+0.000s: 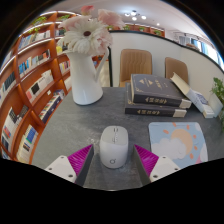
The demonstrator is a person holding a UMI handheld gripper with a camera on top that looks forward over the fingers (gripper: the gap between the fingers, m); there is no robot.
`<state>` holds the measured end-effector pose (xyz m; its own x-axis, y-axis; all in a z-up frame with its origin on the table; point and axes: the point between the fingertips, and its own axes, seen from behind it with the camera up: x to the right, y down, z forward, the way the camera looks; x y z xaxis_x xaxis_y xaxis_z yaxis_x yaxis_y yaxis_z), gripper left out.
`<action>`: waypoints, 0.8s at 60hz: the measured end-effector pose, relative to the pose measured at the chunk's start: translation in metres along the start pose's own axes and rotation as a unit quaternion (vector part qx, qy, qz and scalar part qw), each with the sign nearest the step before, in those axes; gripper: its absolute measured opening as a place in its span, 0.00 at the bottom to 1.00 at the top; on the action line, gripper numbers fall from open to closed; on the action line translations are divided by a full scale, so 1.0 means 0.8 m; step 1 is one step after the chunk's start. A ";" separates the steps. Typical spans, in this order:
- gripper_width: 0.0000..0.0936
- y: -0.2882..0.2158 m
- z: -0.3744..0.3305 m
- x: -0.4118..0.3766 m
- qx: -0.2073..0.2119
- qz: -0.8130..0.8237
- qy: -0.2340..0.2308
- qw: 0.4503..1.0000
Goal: Arrange mouse
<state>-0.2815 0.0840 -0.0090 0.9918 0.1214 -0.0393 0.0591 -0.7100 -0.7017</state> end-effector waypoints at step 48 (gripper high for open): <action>0.38 -0.136 -0.108 0.032 0.025 -0.039 -0.012 0.999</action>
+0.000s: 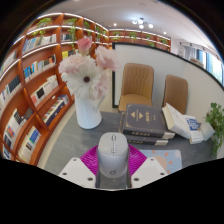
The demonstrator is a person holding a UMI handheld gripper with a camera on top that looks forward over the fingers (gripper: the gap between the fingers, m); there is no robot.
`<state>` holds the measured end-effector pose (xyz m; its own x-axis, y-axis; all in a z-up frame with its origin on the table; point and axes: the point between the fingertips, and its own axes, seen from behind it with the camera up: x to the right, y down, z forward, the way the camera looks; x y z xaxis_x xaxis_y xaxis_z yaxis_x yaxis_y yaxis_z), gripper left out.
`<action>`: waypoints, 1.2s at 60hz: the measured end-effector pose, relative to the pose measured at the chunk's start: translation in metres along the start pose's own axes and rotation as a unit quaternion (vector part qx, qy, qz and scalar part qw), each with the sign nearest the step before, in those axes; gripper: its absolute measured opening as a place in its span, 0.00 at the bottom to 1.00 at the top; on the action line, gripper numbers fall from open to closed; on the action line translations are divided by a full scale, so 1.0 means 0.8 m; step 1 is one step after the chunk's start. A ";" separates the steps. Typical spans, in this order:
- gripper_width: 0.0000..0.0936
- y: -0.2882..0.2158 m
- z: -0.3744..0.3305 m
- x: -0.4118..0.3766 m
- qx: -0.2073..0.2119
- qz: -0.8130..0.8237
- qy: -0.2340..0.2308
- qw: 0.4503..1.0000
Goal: Arrange mouse
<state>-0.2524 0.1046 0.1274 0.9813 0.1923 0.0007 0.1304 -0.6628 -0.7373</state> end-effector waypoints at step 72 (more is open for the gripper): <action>0.55 0.185 0.064 0.237 -0.090 0.051 0.041 0.994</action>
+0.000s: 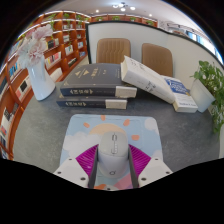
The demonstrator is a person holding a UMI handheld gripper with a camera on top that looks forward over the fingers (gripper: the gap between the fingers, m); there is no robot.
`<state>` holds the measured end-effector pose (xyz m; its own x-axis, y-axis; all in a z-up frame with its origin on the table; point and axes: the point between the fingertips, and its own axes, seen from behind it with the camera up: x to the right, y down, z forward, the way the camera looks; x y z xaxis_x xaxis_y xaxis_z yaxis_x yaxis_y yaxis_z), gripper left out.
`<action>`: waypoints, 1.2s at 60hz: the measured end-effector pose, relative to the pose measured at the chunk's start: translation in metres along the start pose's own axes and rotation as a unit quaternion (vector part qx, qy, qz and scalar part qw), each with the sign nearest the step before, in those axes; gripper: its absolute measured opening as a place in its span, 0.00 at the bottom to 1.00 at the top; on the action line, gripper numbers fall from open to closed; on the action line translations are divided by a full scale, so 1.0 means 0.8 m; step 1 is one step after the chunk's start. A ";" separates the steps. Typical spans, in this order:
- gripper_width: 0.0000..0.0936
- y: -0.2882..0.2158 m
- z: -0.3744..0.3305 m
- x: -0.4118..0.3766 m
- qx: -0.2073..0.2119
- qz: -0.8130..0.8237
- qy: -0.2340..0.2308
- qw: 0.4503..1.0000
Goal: Arrange mouse
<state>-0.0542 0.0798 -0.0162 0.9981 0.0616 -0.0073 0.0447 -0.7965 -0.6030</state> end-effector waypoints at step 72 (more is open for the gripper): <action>0.92 0.019 -0.405 -0.058 0.136 0.035 0.062 0.988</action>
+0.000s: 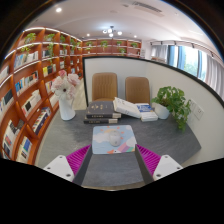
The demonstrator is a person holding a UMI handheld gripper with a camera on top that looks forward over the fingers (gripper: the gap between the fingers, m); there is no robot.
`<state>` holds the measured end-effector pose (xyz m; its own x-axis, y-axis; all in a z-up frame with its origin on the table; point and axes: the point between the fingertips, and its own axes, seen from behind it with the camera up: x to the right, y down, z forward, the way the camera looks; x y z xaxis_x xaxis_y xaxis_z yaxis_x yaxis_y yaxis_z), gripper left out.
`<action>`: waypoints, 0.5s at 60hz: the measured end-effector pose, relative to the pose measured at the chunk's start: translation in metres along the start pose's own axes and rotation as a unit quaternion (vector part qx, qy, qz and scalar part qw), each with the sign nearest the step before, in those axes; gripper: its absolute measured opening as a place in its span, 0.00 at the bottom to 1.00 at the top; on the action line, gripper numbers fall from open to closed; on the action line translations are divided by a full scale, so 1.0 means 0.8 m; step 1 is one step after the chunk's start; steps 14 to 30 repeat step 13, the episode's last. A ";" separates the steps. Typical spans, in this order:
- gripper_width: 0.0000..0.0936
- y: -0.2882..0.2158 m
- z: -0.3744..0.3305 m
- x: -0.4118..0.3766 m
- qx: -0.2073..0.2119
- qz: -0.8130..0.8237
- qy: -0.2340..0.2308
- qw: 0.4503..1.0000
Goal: Arrange mouse
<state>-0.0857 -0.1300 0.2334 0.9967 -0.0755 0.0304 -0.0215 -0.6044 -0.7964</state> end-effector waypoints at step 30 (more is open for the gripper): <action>0.92 0.006 -0.011 -0.006 0.003 0.001 0.000 1.000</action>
